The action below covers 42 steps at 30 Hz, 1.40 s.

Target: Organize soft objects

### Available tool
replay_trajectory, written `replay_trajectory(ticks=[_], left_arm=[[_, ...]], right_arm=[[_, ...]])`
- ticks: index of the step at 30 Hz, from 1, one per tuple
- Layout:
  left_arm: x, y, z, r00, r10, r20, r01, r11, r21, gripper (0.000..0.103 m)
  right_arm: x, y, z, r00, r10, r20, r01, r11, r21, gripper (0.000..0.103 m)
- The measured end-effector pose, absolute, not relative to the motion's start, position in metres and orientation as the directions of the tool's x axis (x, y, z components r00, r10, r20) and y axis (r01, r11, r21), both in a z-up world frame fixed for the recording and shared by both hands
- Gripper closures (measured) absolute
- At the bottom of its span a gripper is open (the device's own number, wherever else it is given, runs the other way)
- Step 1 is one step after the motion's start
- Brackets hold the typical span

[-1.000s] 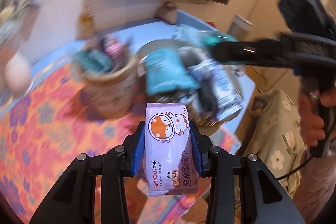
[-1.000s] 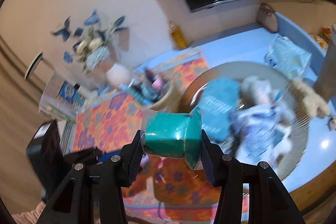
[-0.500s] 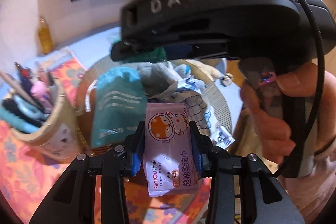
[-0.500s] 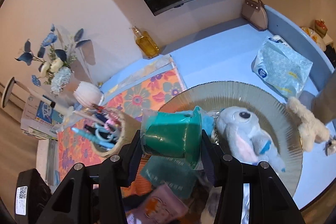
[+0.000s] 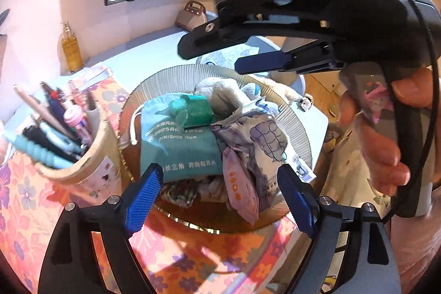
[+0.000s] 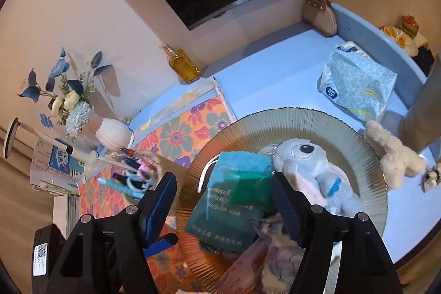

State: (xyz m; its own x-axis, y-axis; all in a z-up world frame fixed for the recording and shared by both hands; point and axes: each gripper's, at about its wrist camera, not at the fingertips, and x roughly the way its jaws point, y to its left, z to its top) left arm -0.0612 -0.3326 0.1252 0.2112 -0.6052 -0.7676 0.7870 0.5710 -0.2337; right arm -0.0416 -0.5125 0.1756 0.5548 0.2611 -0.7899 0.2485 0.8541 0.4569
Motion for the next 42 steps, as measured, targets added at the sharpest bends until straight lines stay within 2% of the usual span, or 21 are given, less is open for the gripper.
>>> replay_trajectory(ticks=[4, 7, 9, 11, 13, 17, 20, 24, 29, 32, 37, 42], left_arm=[[-0.065, -0.307, 0.134, 0.246, -0.601, -0.760, 0.770, 0.597, -0.222, 0.018], [-0.061, -0.274, 0.143, 0.307, -0.568, -0.763, 0.723, 0.661, -0.201, 0.011], [-0.053, -0.252, 0.147, 0.351, -0.541, -0.764, 0.680, 0.709, -0.189, 0.009], [-0.041, -0.226, 0.149, 0.394, -0.508, -0.766, 0.627, 0.758, -0.179, 0.007], [-0.027, -0.195, 0.151, 0.447, -0.472, -0.760, 0.572, 0.804, -0.163, 0.006], [-0.011, -0.126, 0.148, 0.574, -0.336, -0.746, 0.421, 0.903, -0.083, 0.003], [-0.001, -0.069, 0.138, 0.601, -0.271, -0.751, 0.301, 0.948, -0.101, 0.003], [0.005, -0.004, 0.117, 0.607, -0.219, -0.764, 0.162, 0.975, -0.151, 0.003], [0.003, 0.042, 0.085, 0.610, -0.124, -0.783, 0.045, 0.992, -0.121, 0.003], [-0.001, 0.055, 0.068, 0.608, -0.120, -0.785, 0.031, 0.991, -0.128, 0.003], [-0.005, 0.044, 0.039, 0.627, -0.050, -0.778, 0.046, 0.999, -0.028, 0.003], [0.000, 0.028, 0.010, 0.583, -0.113, -0.804, 0.069, 0.994, -0.090, 0.001]], right_arm=[[-0.051, -0.490, 0.196, 0.565, 0.247, -0.787, 0.227, 0.871, 0.436, 0.030], [-0.060, -0.465, 0.212, 0.574, 0.249, -0.780, 0.187, 0.888, 0.421, 0.025], [-0.064, -0.446, 0.222, 0.576, 0.255, -0.777, 0.160, 0.896, 0.413, 0.020], [-0.066, -0.429, 0.228, 0.579, 0.257, -0.774, 0.144, 0.902, 0.408, 0.009], [-0.066, -0.409, 0.231, 0.584, 0.271, -0.765, 0.119, 0.904, 0.411, 0.004], [-0.061, -0.365, 0.229, 0.571, 0.311, -0.760, 0.052, 0.910, 0.412, 0.003], [-0.055, -0.329, 0.223, 0.555, 0.326, -0.765, 0.001, 0.920, 0.393, 0.003], [-0.053, -0.290, 0.202, 0.562, 0.343, -0.753, -0.045, 0.921, 0.387, 0.003], [-0.052, -0.262, 0.155, 0.559, 0.283, -0.779, 0.030, 0.933, 0.360, 0.003], [-0.049, -0.249, 0.122, 0.543, 0.219, -0.811, 0.079, 0.948, 0.309, 0.003], [-0.038, -0.233, 0.062, 0.498, 0.172, -0.850, 0.124, 0.956, 0.267, 0.003], [-0.040, -0.227, 0.033, 0.554, 0.106, -0.826, 0.192, 0.949, 0.251, 0.000]])
